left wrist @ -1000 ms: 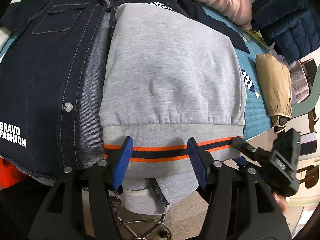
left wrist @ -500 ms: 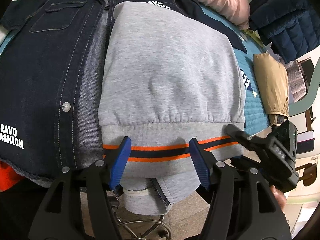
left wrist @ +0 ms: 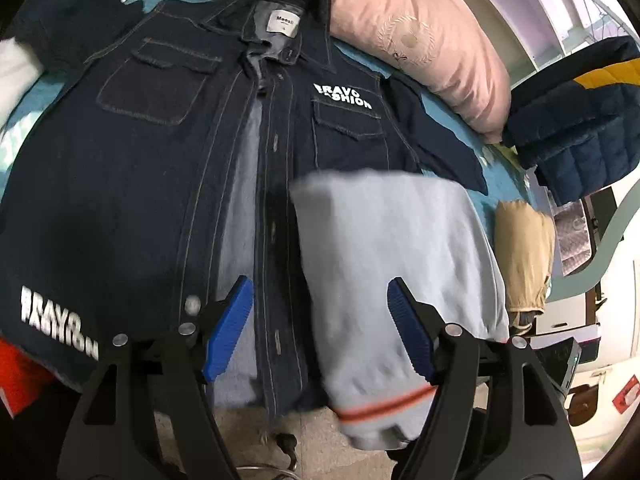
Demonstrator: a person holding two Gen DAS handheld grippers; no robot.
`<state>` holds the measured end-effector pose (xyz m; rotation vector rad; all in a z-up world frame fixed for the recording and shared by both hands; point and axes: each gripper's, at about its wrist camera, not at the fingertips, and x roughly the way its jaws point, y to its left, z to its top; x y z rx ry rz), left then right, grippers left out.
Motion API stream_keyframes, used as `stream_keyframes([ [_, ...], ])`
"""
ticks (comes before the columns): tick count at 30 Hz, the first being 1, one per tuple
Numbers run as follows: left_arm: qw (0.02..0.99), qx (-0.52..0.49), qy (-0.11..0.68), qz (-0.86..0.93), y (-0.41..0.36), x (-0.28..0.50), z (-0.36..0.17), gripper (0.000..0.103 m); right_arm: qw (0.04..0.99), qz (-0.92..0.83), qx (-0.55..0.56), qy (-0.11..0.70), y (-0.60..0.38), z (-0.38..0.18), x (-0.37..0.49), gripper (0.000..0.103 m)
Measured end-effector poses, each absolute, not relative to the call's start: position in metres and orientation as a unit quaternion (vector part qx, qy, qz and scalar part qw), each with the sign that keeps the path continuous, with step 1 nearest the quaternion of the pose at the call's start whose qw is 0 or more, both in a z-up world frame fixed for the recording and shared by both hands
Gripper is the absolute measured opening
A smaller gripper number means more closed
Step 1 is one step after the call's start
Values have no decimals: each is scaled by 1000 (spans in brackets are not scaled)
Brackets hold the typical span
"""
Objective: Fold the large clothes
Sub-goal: 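Lift the folded grey sweatshirt off the denim shirt with both tools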
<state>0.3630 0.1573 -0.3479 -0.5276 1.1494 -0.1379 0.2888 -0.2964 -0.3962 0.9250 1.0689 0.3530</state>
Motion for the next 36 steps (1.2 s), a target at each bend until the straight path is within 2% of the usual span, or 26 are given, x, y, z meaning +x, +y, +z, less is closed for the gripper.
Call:
stream_keyframes([
  [6,799,-223,553,-77,138,398,-361,71,755,137,395,505,-321,-408,303,15],
  [9,810,-184,548,-97,121,424,-355,77,756,133,397,503,-328,-410,307,15],
  [12,802,-174,562,-106,111,454,-362,77,757,124,399,502,-340,-415,315,15],
  [20,726,-199,638,-164,74,503,-406,77,768,107,371,511,-360,-415,352,15],
  [25,699,-230,653,-177,67,508,-425,77,756,104,376,526,-370,-424,368,15],
  [34,635,-353,643,-241,69,500,-438,78,749,84,374,541,-378,-427,391,16],
  [36,635,-340,648,-247,61,500,-440,78,748,81,370,545,-377,-427,391,16],
])
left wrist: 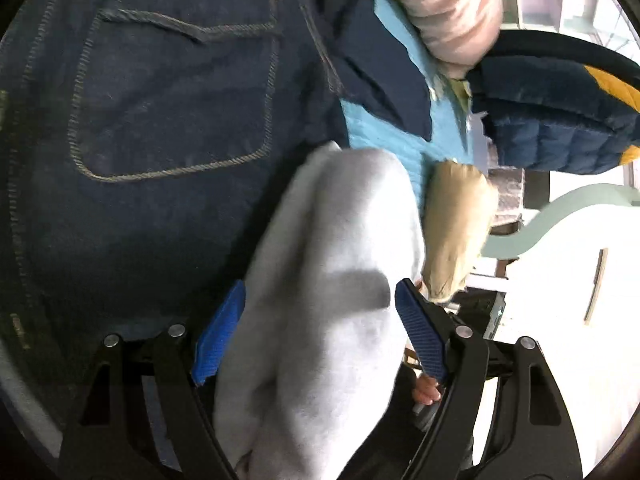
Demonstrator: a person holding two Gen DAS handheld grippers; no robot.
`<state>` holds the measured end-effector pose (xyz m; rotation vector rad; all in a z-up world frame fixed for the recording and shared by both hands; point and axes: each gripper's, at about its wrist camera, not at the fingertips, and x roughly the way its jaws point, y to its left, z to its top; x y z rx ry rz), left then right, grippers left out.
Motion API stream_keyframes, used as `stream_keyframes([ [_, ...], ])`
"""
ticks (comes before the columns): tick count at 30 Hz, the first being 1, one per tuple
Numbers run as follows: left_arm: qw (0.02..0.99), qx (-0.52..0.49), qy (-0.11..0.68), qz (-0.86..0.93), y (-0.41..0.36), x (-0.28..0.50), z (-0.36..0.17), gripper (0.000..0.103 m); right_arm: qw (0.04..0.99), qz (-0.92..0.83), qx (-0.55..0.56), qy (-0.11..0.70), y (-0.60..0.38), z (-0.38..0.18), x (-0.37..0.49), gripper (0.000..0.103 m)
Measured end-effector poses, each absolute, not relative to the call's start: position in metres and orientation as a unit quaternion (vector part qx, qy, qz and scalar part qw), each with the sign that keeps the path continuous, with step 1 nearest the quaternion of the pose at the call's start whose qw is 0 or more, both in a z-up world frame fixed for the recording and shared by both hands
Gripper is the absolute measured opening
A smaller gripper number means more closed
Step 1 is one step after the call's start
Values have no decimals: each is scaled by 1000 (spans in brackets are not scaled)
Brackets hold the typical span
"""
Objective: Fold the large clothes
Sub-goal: 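Lift the folded grey sweatshirt off the denim shirt with both tools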
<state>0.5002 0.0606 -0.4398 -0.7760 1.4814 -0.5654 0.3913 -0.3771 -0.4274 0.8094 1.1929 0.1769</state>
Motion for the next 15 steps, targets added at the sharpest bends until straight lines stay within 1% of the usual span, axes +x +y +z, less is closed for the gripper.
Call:
stream_keyframes([
  [2,644,-307,658,-239,50,501,-444,78,747,78,369,548,-377,-427,391,16],
  [4,630,-320,665,-242,45,501,-451,77,748,76,366,549,-376,-426,391,16],
  [6,637,-311,662,-245,40,502,-449,77,750,71,359,550,-372,-423,391,16],
  [7,638,-307,662,-245,38,503,-448,74,752,69,356,551,-369,-421,391,16],
  [10,644,-291,658,-259,30,501,-444,45,758,66,343,551,-365,-416,389,16],
  [11,660,-269,651,-261,26,498,-438,40,761,63,339,550,-363,-413,388,16],
  [12,671,-250,646,-263,22,495,-434,38,764,62,334,549,-361,-411,387,16],
  [15,716,-183,619,-264,9,481,-411,27,782,60,297,544,-351,-396,382,16],
])
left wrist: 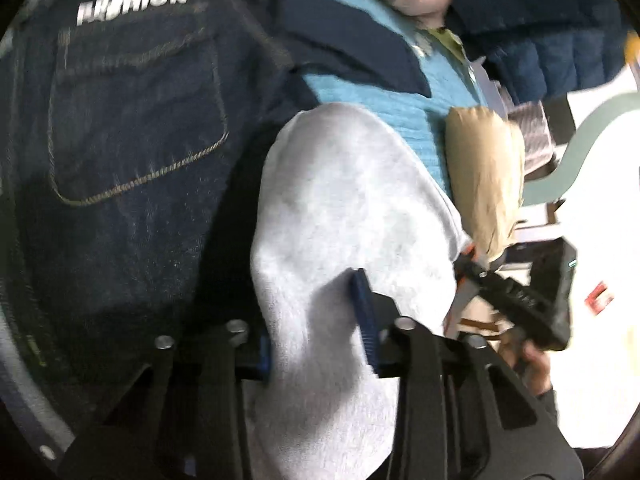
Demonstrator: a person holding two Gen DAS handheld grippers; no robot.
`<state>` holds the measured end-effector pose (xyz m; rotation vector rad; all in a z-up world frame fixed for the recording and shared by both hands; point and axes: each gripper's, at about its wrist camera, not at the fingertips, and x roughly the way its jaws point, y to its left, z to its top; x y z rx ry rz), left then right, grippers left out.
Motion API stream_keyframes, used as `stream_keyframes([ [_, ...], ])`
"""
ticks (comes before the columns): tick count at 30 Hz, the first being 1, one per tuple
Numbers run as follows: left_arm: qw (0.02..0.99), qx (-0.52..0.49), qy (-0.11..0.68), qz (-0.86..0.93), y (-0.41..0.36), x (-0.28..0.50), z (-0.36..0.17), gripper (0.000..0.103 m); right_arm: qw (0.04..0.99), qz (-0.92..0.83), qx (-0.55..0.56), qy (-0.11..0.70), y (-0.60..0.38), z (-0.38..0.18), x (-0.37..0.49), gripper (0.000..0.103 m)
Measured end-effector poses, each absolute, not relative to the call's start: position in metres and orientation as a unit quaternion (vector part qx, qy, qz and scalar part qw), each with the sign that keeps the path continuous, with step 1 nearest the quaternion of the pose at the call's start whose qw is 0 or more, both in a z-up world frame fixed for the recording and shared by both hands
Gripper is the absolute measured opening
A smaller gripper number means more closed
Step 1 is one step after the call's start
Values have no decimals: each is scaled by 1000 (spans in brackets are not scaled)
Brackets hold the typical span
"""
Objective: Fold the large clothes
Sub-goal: 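Lift the folded grey sweatshirt off the denim shirt with both tools, then carry the sweatshirt with both tools and lower it onto the tan folded garment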
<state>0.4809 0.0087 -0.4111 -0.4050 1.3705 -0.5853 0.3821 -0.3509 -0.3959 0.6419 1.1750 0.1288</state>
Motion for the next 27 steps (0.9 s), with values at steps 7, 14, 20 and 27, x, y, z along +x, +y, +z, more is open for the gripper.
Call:
stream_keyframes([
  [7,762,-148,563,-284,0,462,-360,17,802,91,281,520,-345,-351,356,16],
  [14,785,-118,521,-315,-45,481,-303,17,814,120,325,466,-373,-299,328,16],
  [20,782,-73,495,-372,-128,516,-243,17,835,115,352,406,-427,-250,311,16],
  [27,752,-22,495,-434,-257,565,-203,17,845,89,389,356,-502,-215,310,16],
])
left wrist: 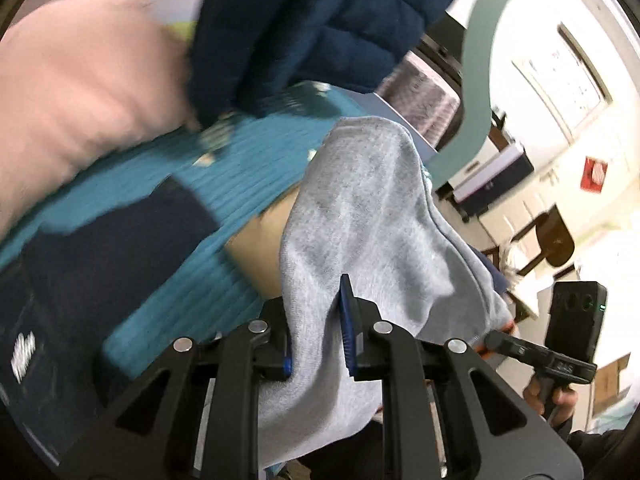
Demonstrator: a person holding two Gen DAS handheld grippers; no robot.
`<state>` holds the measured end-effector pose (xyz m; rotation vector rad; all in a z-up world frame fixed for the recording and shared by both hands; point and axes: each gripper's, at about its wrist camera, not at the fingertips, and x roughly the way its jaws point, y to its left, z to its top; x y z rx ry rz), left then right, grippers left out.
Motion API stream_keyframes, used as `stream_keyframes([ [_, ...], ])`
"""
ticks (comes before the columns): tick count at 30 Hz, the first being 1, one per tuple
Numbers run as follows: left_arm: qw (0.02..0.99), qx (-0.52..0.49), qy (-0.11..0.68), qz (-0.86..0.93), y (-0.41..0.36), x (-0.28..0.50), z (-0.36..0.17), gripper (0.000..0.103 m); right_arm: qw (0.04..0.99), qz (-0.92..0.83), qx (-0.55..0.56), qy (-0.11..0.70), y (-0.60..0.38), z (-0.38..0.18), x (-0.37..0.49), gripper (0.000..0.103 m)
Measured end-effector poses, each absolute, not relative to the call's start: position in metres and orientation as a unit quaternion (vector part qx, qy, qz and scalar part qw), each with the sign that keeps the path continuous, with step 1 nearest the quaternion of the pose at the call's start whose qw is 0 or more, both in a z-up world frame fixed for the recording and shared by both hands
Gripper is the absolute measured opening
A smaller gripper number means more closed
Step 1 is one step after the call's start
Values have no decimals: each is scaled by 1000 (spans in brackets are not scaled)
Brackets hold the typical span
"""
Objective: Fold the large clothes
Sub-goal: 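Carry the sweatshirt with both tools and lower it onto the tan folded garment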
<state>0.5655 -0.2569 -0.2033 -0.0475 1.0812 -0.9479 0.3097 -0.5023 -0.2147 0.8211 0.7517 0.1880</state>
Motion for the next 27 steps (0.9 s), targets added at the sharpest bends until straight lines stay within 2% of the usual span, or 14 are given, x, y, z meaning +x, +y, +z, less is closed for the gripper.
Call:
stream_keyframes([
  [8,722,46,503,-472,-397,612,-202,17,840,52,419,341,-569,-218,318,16],
  [13,709,86,534,-453,-455,636,-253,22,805,19,461,372,-619,-262,336,16],
  [17,735,66,538,-409,-452,654,-288,30,799,-27,451,397,-644,-306,354,16],
  [21,788,0,476,-390,-417,668,-264,31,796,-75,432,417,-661,-341,361,16],
  [27,774,18,445,-451,-386,625,-234,31,781,-92,446,427,-668,-370,354,16],
])
